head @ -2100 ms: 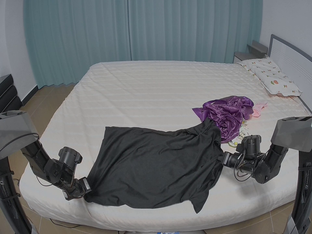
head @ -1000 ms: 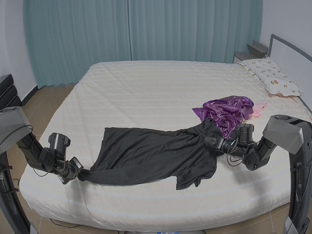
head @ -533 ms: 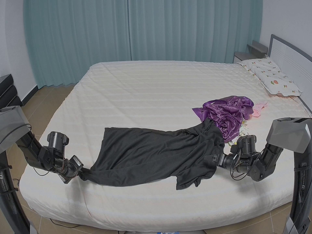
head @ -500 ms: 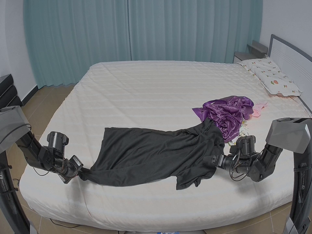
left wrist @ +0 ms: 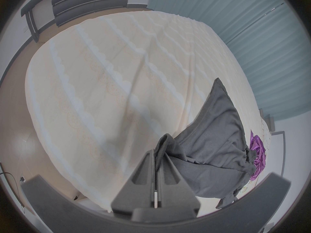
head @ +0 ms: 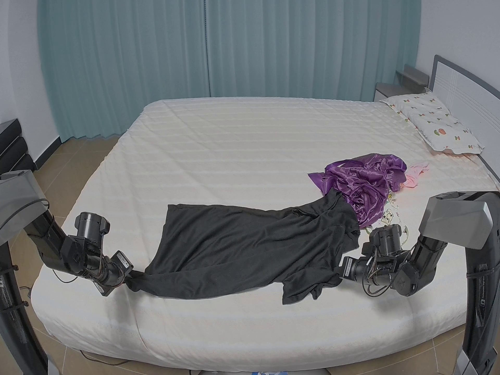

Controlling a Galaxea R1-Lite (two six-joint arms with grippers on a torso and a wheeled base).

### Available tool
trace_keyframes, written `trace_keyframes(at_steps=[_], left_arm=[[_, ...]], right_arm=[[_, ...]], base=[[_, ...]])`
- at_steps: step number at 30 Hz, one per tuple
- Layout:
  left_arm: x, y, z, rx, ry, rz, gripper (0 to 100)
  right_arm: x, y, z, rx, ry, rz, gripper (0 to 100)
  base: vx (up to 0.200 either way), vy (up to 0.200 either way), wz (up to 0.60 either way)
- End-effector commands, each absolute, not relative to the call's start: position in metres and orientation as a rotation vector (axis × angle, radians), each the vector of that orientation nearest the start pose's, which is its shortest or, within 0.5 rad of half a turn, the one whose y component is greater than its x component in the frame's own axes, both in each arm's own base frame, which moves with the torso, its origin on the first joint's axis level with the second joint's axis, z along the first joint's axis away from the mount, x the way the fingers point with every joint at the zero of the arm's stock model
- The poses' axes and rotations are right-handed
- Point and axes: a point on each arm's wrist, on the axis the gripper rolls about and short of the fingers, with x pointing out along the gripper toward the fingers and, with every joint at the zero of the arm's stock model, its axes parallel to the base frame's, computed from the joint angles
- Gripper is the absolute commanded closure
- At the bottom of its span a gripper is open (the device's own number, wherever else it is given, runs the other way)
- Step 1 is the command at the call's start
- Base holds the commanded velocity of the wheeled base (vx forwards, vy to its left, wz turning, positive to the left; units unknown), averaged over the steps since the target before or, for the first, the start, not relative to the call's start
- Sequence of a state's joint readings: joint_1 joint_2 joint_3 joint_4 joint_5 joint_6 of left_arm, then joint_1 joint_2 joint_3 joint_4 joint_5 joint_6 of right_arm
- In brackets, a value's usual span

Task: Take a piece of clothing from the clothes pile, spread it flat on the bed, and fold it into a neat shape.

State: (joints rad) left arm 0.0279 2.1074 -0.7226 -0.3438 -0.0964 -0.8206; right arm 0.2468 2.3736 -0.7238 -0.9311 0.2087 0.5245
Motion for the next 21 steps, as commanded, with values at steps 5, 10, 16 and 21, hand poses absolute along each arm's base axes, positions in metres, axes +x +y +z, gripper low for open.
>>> trace_keyframes(at_steps=[5,10,16,21], left_arm=[[0.283,0.003,0.037,-0.681,1.087,0.318,100],[0.265,0.002,0.045,-0.583,1.18,0.297,100],[0.241,-0.002,0.048,-0.459,1.311,0.247,100],[0.227,-0.003,0.05,-0.383,1.391,0.208,100]], right_arm=[[0.304,0.048,0.017,0.524,0.833,0.226,100],[0.281,0.029,0.029,0.473,0.894,0.248,100],[0.26,0.014,0.037,0.402,0.988,0.244,100],[0.248,0.006,0.047,0.351,1.045,0.264,100]], base=[[0.0,0.0,0.0],[0.0,0.0,0.0],[0.0,0.0,0.0],[0.0,0.0,0.0]])
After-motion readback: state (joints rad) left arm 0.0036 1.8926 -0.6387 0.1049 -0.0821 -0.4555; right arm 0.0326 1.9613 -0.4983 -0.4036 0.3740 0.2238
